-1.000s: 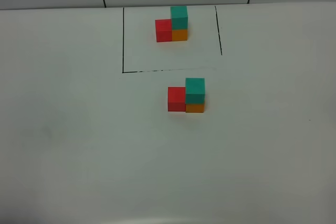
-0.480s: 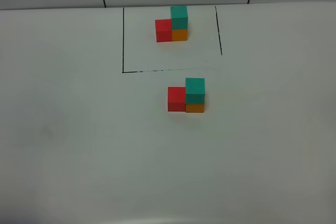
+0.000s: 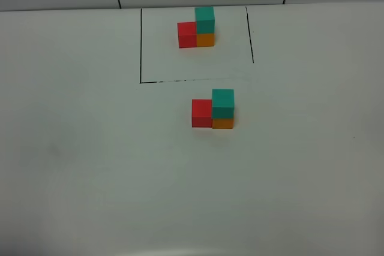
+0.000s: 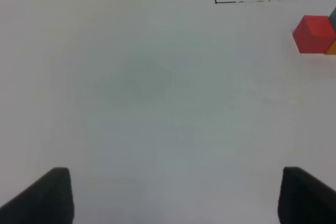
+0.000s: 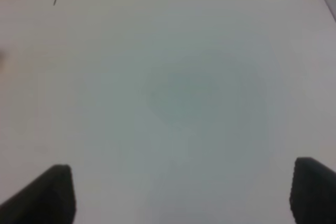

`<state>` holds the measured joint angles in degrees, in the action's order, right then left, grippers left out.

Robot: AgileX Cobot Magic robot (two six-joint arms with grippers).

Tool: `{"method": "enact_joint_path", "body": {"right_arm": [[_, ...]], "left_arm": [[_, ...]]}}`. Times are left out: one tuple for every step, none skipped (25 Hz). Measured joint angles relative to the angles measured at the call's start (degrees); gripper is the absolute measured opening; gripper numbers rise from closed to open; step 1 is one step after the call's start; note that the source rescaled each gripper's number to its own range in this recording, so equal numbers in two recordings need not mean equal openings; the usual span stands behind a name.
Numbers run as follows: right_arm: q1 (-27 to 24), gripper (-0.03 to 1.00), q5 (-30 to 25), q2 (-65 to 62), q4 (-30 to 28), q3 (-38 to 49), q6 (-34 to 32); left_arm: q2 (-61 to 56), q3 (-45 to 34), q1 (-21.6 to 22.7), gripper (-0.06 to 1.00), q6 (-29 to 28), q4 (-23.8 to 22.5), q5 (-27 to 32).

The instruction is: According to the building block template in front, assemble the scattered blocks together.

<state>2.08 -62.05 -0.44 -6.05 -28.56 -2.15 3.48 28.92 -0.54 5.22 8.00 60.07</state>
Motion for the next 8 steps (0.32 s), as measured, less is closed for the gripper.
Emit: {"method": "enact_joint_path", "body": {"right_arm": [[0.00, 0.70, 0.00, 0.00, 0.15, 0.00, 0.00], [0.00, 0.70, 0.00, 0.00, 0.27, 0.00, 0.06], [0.00, 0.70, 0.03, 0.00, 0.27, 0.00, 0.06], [0.00, 0.70, 0.03, 0.00, 0.27, 0.00, 0.12], [0.00, 0.70, 0.03, 0.00, 0.27, 0.00, 0.12], [0.00, 0.70, 0.07, 0.00, 0.28, 0.06, 0.12], [0.00, 0.70, 0.10, 0.00, 0.28, 0.06, 0.12], [0.00, 0.70, 0.16, 0.00, 0.28, 0.06, 0.18]], "left_arm": [[0.00, 0.00, 0.00, 0.66, 0.00, 0.00, 0.00], [0.00, 0.00, 0.00, 0.66, 0.00, 0.00, 0.00], [0.00, 0.00, 0.00, 0.66, 0.00, 0.00, 0.00], [0.00, 0.00, 0.00, 0.66, 0.00, 0.00, 0.00], [0.00, 0.00, 0.00, 0.66, 0.00, 0.00, 0.00], [0.00, 0.00, 0.00, 0.66, 0.00, 0.00, 0.00], [0.00, 0.00, 0.00, 0.66, 0.00, 0.00, 0.00], [0.00, 0.00, 0.00, 0.66, 0.00, 0.00, 0.00]]}}
